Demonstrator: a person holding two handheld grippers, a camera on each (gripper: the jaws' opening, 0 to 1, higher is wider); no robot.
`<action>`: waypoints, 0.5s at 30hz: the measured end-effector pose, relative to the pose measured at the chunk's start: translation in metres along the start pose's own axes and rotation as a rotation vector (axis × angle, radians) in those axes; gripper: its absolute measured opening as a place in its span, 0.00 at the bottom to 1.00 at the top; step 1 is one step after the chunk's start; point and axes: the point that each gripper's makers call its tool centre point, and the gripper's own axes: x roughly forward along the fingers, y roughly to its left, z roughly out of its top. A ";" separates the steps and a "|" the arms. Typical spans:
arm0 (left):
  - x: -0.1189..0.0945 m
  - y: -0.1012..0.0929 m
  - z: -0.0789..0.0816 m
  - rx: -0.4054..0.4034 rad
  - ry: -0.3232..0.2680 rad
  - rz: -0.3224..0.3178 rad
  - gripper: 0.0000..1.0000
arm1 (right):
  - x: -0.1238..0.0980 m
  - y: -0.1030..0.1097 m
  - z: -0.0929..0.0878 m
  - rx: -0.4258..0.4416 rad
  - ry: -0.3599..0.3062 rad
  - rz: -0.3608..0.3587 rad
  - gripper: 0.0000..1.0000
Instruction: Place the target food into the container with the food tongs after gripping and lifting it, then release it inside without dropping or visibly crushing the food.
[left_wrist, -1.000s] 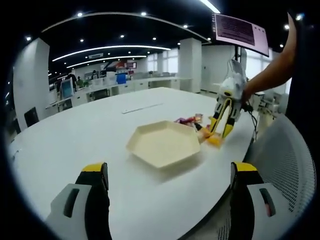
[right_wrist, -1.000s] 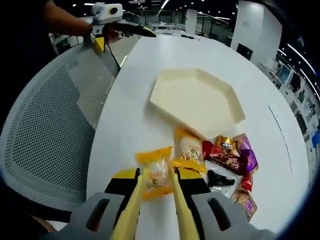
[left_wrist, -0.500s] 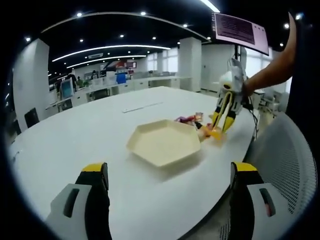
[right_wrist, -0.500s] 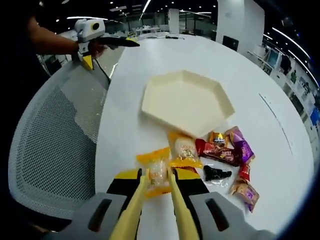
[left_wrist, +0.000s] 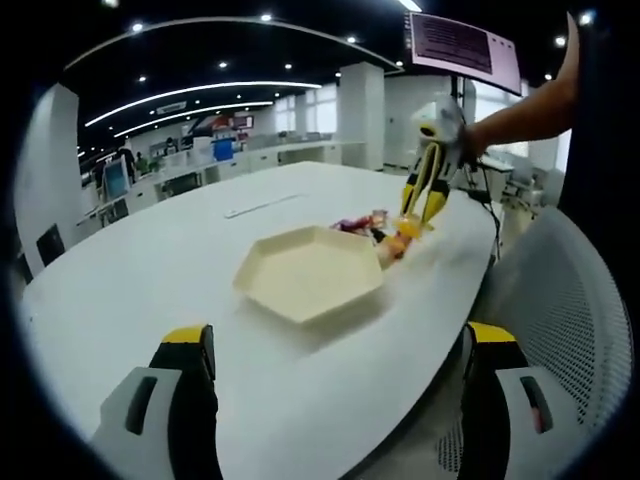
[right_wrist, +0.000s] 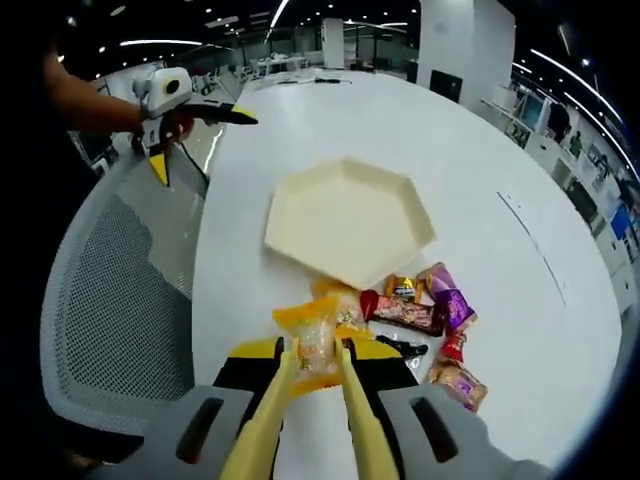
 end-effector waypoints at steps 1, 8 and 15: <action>0.000 0.000 0.000 0.003 0.001 -0.001 0.99 | -0.002 -0.002 0.003 0.005 0.000 -0.002 0.24; 0.001 -0.004 -0.004 0.024 0.021 -0.017 0.99 | -0.015 -0.015 0.018 0.026 -0.002 -0.032 0.24; 0.001 -0.003 -0.008 0.037 0.037 -0.018 0.99 | -0.020 -0.022 0.028 0.029 0.000 -0.040 0.24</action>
